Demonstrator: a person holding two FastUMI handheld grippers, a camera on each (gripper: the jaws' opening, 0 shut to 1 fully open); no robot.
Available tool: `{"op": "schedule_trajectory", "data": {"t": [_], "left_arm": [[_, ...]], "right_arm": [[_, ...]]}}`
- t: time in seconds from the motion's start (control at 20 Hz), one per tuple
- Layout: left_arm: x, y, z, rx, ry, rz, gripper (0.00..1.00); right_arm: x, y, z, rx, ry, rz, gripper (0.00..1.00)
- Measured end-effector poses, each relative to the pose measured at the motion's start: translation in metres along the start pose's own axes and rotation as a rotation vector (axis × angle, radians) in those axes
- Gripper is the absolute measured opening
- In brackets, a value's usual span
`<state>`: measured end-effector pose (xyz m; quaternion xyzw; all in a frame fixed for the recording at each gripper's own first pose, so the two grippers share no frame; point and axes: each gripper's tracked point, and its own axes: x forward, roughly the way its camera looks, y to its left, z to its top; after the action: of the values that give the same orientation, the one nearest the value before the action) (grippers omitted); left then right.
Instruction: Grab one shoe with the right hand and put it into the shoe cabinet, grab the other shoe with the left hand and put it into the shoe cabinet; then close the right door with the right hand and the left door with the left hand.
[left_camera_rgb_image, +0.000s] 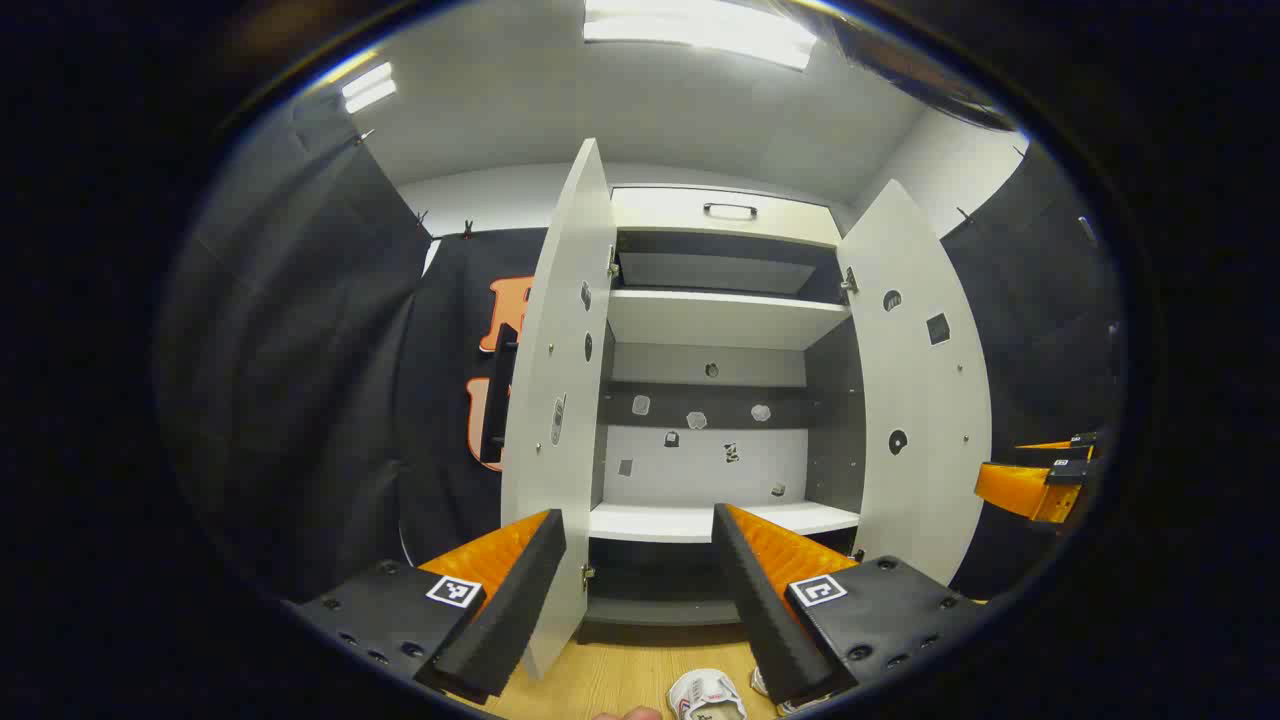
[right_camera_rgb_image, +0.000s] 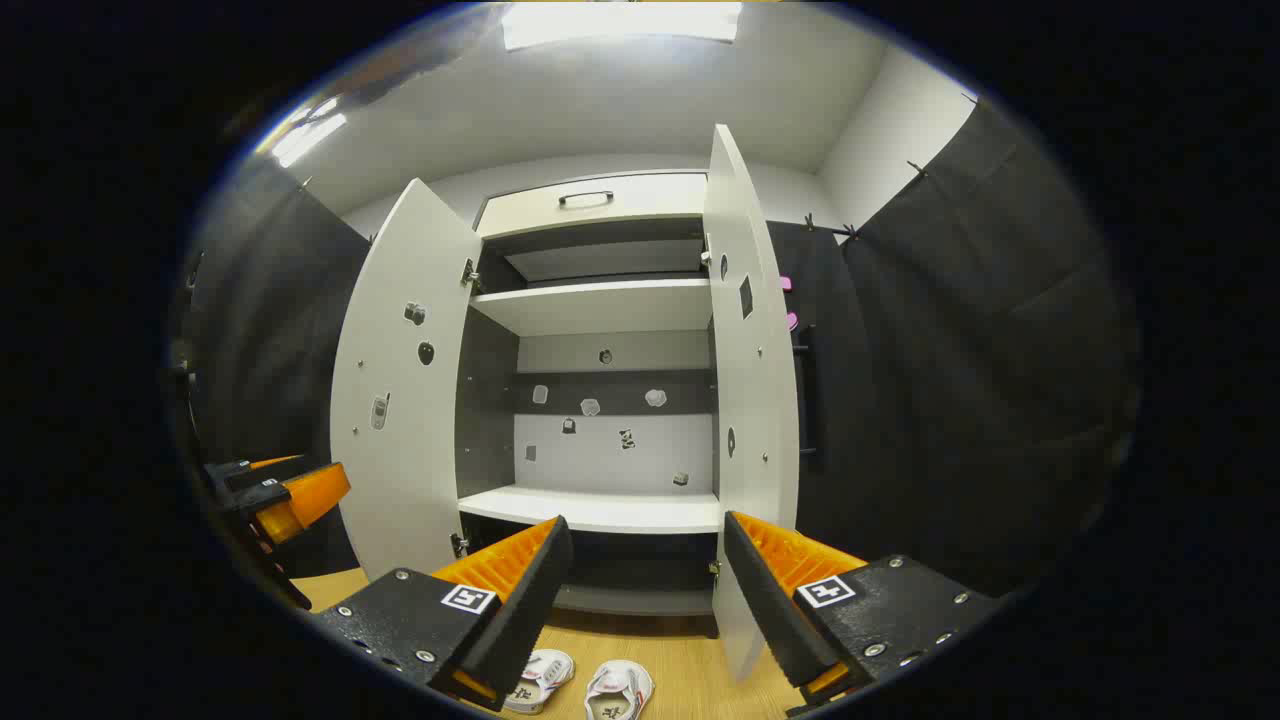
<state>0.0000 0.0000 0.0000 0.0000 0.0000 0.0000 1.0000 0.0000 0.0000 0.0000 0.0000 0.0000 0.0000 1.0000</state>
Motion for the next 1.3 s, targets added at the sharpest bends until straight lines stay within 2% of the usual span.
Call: {"op": "schedule_trajectory", "data": {"t": [0.1, 0.15, 0.2, 0.4, 0.45, 0.5, 0.75, 0.8, 1.0, 1.05, 1.15, 1.3], "left_arm": [[0.001, 0.001, -0.001, 0.007, 0.002, 0.003, 0.92], [0.002, 0.001, -0.002, 0.011, 0.003, 0.003, 0.92], [0.003, 0.000, -0.001, 0.014, 0.004, 0.001, 0.96], [0.005, -0.003, -0.001, 0.003, -0.001, -0.010, 0.93], [0.007, -0.004, -0.001, 0.003, -0.003, -0.012, 0.93], [0.007, -0.005, -0.001, 0.005, -0.002, -0.014, 0.92], [0.009, -0.007, 0.000, 0.008, -0.005, -0.024, 0.92], [0.009, -0.007, -0.001, 0.007, -0.004, -0.026, 0.96], [0.011, -0.007, -0.003, 0.008, -0.001, -0.028, 0.96], [0.011, -0.006, -0.003, 0.008, -0.001, -0.025, 0.92], [0.011, -0.004, -0.003, 0.006, -0.001, -0.021, 0.96], [0.012, -0.001, -0.005, 0.000, -0.001, -0.014, 0.92]], "right_arm": [[0.000, -0.001, 0.000, -0.009, -0.004, -0.003, 0.99], [0.001, -0.001, 0.000, -0.013, -0.005, -0.004, 0.94], [0.001, -0.001, 0.000, -0.016, -0.004, -0.004, 0.94], [0.002, -0.002, 0.003, -0.019, -0.014, -0.009, 0.94], [0.002, -0.003, 0.004, -0.019, -0.017, -0.010, 0.99], [0.002, -0.003, 0.005, -0.019, -0.019, -0.012, 0.94], [0.004, -0.001, 0.005, -0.020, -0.024, -0.014, 0.94], [0.004, 0.000, 0.005, -0.020, -0.021, -0.012, 0.94], [0.007, 0.004, 0.004, -0.019, -0.021, -0.002, 0.94], [0.008, 0.005, 0.004, -0.022, -0.020, 0.001, 0.94], [0.009, 0.008, 0.002, -0.032, -0.016, 0.005, 0.94], [0.011, 0.012, -0.002, -0.037, -0.004, 0.014, 0.94]]}}
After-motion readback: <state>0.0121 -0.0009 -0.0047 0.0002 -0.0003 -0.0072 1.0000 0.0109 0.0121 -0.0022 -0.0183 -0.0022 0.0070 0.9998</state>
